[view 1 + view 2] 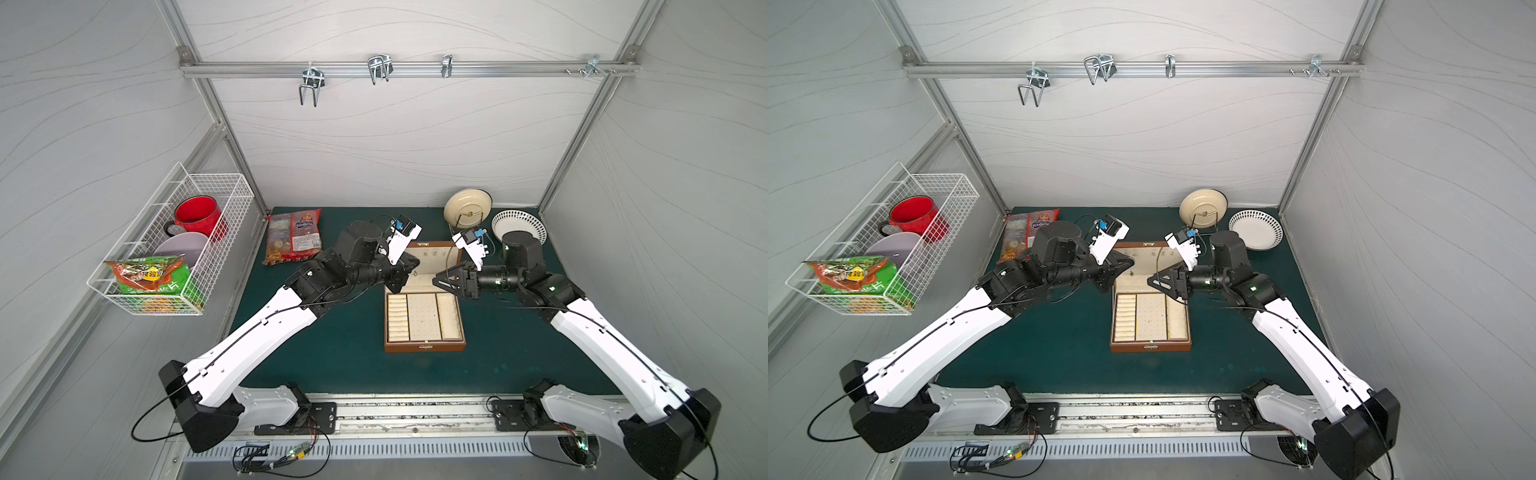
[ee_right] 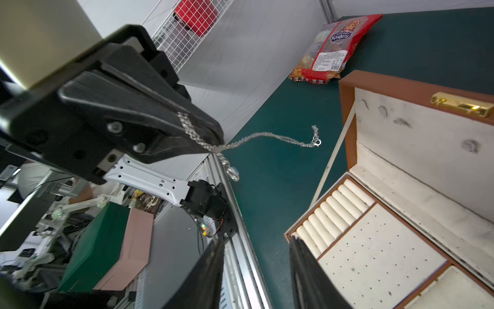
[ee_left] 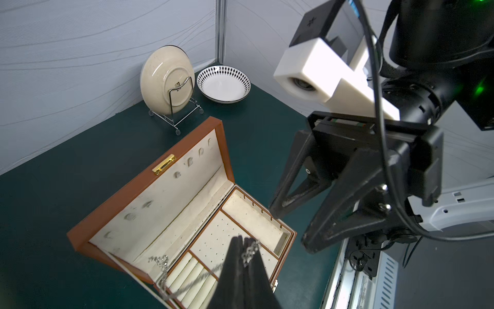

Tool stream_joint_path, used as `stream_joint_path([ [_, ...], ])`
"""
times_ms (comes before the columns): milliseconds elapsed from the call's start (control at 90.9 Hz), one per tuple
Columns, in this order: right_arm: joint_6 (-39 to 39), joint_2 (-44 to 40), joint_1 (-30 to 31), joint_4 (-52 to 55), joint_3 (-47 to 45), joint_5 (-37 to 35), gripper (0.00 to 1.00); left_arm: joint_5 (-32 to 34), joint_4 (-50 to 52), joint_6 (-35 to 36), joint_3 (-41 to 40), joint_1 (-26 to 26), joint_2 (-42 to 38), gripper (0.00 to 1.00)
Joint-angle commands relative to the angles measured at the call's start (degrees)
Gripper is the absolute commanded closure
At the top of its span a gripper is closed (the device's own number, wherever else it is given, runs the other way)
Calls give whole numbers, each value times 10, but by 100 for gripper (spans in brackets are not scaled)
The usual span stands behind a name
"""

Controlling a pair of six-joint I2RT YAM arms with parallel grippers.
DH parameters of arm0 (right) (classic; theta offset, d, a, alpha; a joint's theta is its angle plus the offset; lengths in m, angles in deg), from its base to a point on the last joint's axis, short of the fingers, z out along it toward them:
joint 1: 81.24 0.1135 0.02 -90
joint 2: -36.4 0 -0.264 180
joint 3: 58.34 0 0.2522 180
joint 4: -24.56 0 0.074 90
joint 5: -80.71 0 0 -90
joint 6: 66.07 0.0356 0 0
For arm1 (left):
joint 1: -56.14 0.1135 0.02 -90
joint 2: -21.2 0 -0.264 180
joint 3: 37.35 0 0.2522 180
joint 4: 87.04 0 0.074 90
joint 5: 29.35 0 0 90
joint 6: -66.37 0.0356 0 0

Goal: Put jewelry chain into jewelry box
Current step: Hang the necklace on the jewelry box clasp.

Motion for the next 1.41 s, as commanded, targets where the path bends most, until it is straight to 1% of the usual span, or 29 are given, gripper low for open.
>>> stream_joint_path([
  [0,-10,-27,46,-90,-29,-103,54,24,60,32,43,-1,-5,100],
  [77,-19,-40,78,-156,-69,-156,55,25,80,36,61,-1,-3,100],
  [165,-21,-49,95,-234,-109,-187,58,23,106,36,81,-1,1,100],
  [253,-21,-46,101,-266,-129,-209,60,16,132,37,103,-1,8,100],
  [308,-22,-38,104,-273,-130,-215,60,13,143,35,116,-1,13,100],
  [583,-27,2,113,-337,-126,-184,60,1,163,36,134,-1,14,100],
  [726,-31,26,121,-341,-107,-164,60,5,169,38,137,-1,16,100],
  [946,-37,54,132,-337,-89,-157,61,2,170,36,140,-1,14,100],
  [1034,-34,58,136,-339,-87,-153,61,-2,170,34,143,-1,14,100],
  [1156,-33,61,142,-335,-84,-153,67,-5,168,30,143,-1,15,100],
  [1398,-33,49,145,-329,-88,-164,64,0,169,33,142,-1,11,100],
])
